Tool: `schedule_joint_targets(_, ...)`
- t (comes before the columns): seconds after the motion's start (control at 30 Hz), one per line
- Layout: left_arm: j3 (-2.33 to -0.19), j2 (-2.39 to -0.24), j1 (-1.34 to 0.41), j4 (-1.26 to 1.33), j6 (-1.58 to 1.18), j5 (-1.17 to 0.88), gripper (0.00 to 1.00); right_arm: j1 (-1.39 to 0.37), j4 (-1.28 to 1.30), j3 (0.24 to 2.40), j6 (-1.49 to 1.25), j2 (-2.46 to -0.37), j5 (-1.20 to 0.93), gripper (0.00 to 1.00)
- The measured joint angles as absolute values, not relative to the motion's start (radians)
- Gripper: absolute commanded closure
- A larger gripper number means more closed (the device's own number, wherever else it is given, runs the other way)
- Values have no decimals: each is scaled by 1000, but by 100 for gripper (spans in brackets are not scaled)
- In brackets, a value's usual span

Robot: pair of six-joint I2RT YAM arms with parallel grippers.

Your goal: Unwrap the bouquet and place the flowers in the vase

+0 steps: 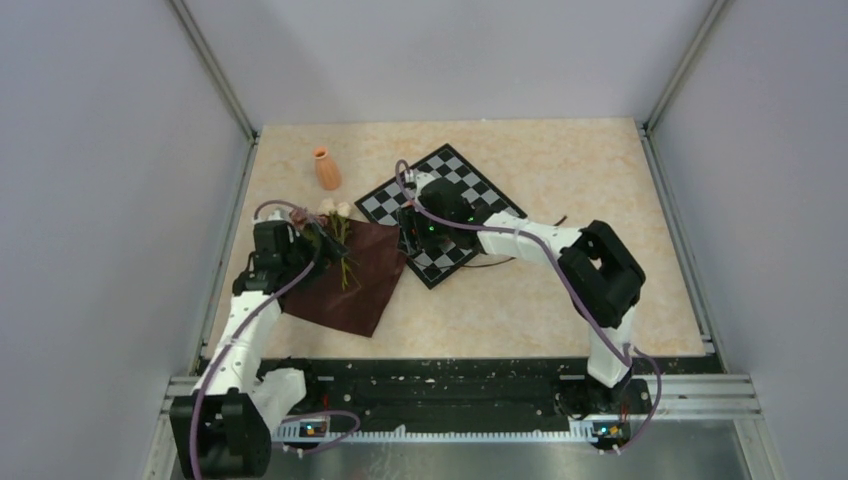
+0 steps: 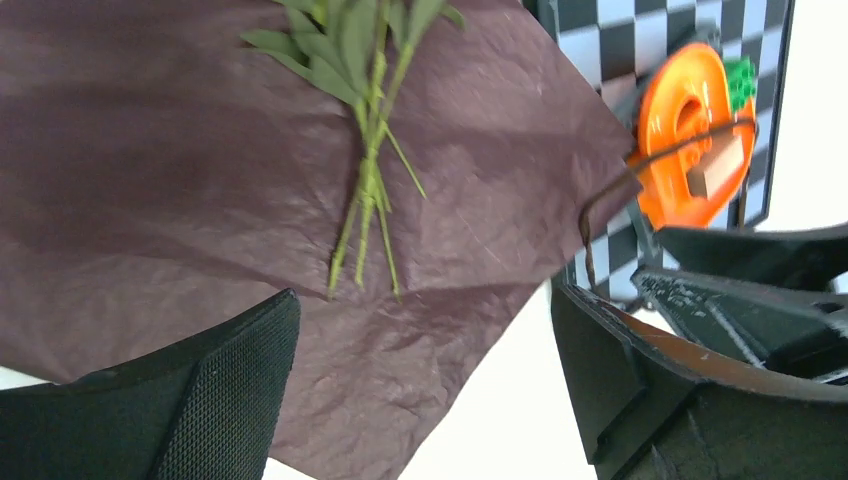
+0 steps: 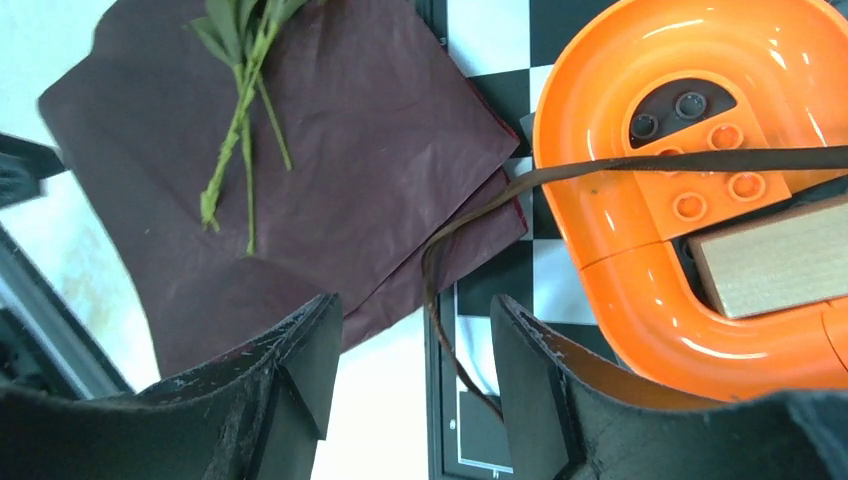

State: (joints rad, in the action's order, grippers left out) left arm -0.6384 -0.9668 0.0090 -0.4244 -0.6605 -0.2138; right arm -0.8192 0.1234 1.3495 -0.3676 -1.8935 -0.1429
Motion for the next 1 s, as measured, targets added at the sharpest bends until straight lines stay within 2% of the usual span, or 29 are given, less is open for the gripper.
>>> schedule_joint_targets(0.33, -545, -892, 225, -382, -730, -171, 1, -822, 157, 1398, -394, -2000, -90, 52)
schedule_joint_targets(0.63, -418, -885, 248, -293, -812, -146, 1, -822, 133, 1415, -413, -2040, -76, 57)
schedule_joint_targets(0.8, -404, -886, 250, -278, -814, -139, 1, -822, 110, 1416, -417, -2049, -66, 63)
schedule_joint_targets(0.87, -398, -886, 253, -269, -814, -137, 1, -822, 101, 1417, -419, -2056, -59, 68)
schedule_joint_targets(1.0, -377, -886, 262, -261, -818, -136, 1, -822, 98, 1435, -419, -2069, -46, 86)
